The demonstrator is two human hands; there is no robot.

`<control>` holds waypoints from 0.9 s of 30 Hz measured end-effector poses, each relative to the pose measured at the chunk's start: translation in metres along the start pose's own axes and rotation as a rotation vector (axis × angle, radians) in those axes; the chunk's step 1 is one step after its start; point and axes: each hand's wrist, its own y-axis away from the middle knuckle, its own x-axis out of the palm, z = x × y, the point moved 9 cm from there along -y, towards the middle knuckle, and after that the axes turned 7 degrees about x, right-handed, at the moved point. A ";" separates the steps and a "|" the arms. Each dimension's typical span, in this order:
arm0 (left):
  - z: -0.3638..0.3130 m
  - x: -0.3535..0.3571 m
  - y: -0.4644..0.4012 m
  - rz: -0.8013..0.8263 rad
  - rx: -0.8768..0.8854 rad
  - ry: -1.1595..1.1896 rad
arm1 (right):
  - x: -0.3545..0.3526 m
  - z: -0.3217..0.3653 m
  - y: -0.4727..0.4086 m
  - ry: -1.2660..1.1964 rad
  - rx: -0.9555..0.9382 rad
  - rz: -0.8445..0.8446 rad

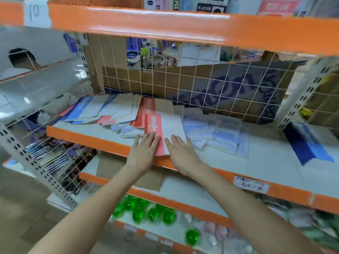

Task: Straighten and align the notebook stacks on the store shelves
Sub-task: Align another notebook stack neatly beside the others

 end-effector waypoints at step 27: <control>-0.527 -0.133 -0.001 -0.334 0.581 0.157 | -0.002 -0.395 0.415 -0.002 0.751 -0.276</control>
